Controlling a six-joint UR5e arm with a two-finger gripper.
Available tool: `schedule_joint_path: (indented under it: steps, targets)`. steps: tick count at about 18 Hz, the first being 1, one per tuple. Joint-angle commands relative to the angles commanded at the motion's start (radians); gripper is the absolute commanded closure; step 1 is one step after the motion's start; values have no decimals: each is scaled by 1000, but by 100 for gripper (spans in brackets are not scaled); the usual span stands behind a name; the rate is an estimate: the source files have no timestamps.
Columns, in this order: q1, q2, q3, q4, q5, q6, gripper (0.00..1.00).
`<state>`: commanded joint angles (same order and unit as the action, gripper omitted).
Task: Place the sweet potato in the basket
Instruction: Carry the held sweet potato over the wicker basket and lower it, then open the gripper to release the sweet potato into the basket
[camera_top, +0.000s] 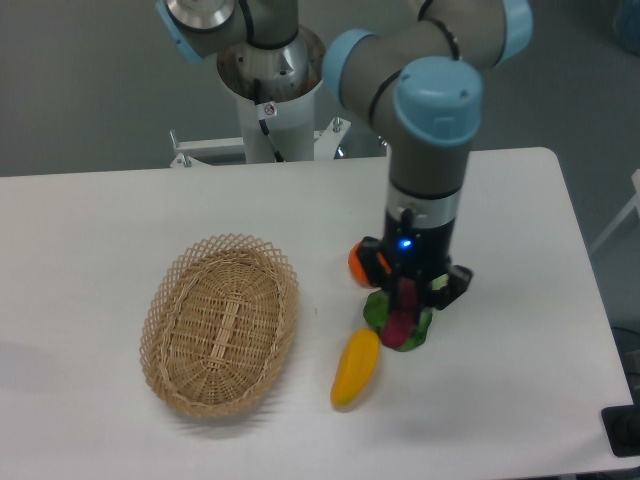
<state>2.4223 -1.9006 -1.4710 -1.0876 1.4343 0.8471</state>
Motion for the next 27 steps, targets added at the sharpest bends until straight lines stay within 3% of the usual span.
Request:
schedule_joint_path:
  steps: [2,4,8,12,15,21,25,27]
  targets:
    - [-41,0,-34,37,2,-57,63]
    - [-95,0,-84,125,15,-123,63]
    - [-201,-3,-207,224,124,-158,63]
    - [-258,-3,-278,235,129,-149,63]
    - [-301,-15,-295,233,133,-122,63]
    - [-328,-43,-344,233,150,-8,63]
    - [-338,-43,-351,233,161,-2,63]
    - [-339,-46,-350,236,161,-8,54]
